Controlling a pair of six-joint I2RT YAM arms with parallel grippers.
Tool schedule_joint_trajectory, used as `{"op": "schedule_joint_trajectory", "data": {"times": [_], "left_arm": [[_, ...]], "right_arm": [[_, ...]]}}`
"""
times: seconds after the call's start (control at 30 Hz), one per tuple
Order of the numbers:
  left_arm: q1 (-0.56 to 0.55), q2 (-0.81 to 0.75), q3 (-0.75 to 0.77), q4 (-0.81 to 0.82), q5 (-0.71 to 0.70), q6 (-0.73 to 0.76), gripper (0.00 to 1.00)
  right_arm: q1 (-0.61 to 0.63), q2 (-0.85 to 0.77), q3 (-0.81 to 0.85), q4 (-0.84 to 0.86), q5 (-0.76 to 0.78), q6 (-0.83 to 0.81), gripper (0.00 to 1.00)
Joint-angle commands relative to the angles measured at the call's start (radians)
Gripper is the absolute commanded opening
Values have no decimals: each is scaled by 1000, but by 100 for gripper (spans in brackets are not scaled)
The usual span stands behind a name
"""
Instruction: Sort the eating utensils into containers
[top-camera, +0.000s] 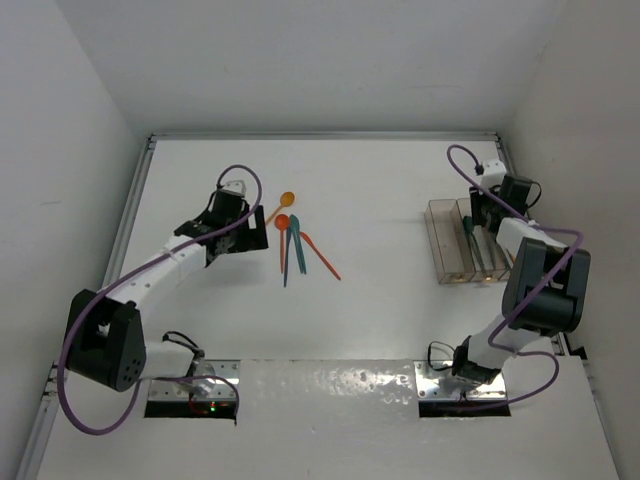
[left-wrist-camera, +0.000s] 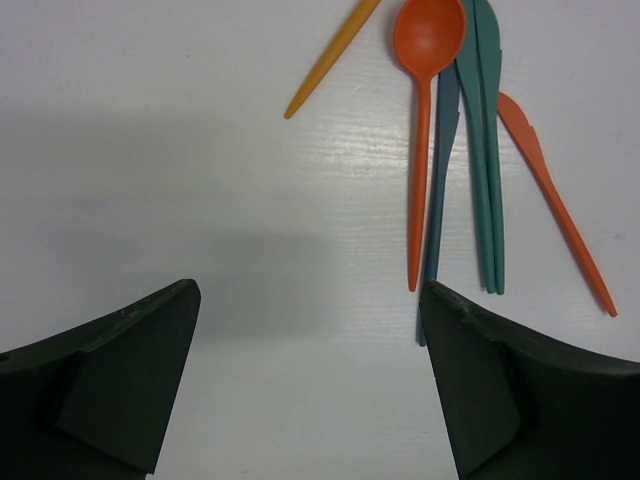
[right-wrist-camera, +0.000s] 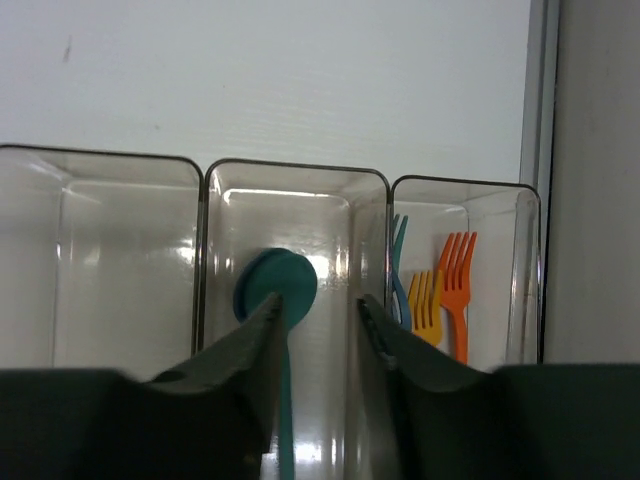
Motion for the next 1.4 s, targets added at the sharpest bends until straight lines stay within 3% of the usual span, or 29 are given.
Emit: {"op": "schedule_joint_trajectory", "data": {"times": [0.0,0.2,0.33,0.6,0.8,1.27,1.37], "left_arm": [[5,44,38,31,-21,18,90],[48,180,133,43,-24,33,78],[59,344,294,28,-5,85,66],[59,625,527,-27,-7,182,57],[59,725,604,-28,10,252,51],[59,896,733,19,114,311,49],[57,935,772,-6,134,309,43]], "right_arm": [[-2,-38,38,60,-24,63,40],[57,-167,2,81,41,234,45],[153,-230,-49,93,87,320,46],[321,-333,-185,112,84,429,46],[343,-411,-264,135,39,465,46],[346,-472,-328,150,7,508,47],[346,-475,-331,147,3,515,47]]}}
